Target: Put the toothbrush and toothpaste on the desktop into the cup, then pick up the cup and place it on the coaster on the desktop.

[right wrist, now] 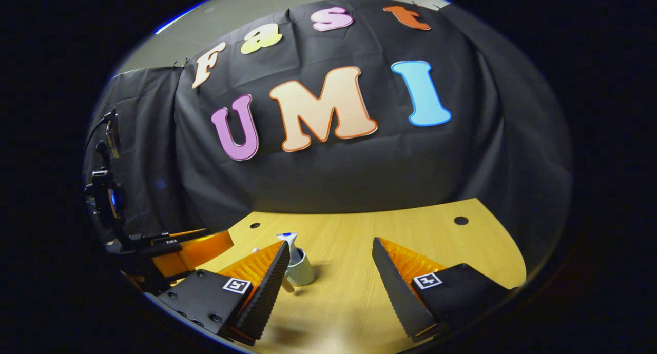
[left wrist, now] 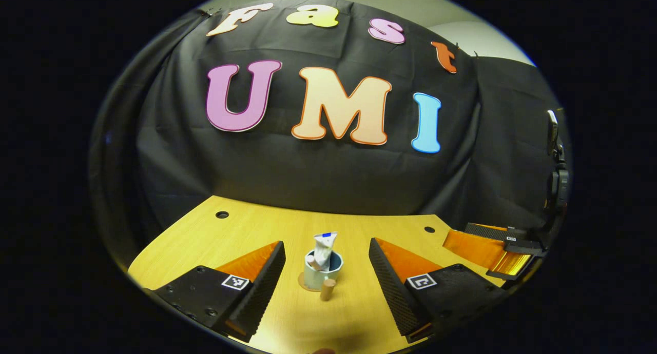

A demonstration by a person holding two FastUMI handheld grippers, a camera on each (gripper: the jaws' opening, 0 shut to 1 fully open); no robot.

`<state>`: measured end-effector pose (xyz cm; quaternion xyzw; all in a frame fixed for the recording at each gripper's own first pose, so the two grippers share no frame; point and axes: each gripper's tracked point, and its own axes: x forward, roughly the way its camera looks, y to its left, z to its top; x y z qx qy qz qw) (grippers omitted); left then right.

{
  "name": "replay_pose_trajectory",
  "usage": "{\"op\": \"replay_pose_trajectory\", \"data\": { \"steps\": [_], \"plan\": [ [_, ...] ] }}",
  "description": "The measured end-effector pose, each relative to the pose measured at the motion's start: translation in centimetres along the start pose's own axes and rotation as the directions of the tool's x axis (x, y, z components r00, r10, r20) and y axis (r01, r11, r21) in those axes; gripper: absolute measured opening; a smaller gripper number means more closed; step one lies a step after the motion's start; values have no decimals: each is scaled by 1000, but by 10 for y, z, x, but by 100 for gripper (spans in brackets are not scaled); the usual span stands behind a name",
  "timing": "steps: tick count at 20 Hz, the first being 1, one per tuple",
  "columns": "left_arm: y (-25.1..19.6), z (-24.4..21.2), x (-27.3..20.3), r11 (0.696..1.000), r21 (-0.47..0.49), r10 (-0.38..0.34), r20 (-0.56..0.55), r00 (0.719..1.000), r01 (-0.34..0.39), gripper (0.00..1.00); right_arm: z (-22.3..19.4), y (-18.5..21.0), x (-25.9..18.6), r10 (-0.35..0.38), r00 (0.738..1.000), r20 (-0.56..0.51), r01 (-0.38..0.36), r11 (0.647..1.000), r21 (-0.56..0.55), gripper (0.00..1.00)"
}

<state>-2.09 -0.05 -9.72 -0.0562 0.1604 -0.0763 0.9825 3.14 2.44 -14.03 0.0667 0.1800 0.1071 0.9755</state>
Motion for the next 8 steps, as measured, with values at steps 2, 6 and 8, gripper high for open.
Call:
{"op": "replay_pose_trajectory", "data": {
  "steps": [2,6,8],
  "plan": [
    [-7,6,1,1000,7,-9,19,1000,8,95,12,-10,-6,-22,999,49,22,1000,14,99],
    [-17,20,4,999,28,-27,50,998,26,95,31,-22,-12,-49,993,110,47,999,23,98],
    [-19,25,7,999,33,-34,59,998,32,95,43,-25,-15,-60,989,135,57,998,22,98]
  ]
}}
